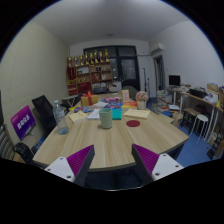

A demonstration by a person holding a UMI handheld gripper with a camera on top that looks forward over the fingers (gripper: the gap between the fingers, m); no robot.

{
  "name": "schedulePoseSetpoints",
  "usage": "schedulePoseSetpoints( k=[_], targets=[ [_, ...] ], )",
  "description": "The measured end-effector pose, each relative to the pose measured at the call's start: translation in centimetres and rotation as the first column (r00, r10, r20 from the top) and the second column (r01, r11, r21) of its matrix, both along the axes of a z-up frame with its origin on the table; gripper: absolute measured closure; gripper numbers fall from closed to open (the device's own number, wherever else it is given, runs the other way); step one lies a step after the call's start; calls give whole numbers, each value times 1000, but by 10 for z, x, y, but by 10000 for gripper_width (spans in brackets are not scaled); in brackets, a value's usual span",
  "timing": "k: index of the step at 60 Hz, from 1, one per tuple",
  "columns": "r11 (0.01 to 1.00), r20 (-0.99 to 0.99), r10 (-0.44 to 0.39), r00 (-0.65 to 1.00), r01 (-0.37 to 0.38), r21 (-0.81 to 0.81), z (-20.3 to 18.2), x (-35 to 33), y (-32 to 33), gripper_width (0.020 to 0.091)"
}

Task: Pour water

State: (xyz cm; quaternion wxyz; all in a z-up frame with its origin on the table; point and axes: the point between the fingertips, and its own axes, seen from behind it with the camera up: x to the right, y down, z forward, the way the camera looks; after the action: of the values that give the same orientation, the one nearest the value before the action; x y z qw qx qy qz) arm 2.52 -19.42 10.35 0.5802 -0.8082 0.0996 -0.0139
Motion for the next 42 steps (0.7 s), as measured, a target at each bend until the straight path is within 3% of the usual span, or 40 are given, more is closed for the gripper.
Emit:
schedulePoseSetpoints(
  k=[9, 14, 28, 42],
  targets=[
    [1000, 12, -23, 1000, 23, 8, 8, 2, 1, 272],
    [1000, 25, -19, 1000, 18, 13, 13, -60, 22, 273],
    [996, 10, 80, 997, -80, 45, 25, -158, 99, 272],
    [979, 13, 183, 983, -183, 94, 13, -244, 237, 270]
  ],
)
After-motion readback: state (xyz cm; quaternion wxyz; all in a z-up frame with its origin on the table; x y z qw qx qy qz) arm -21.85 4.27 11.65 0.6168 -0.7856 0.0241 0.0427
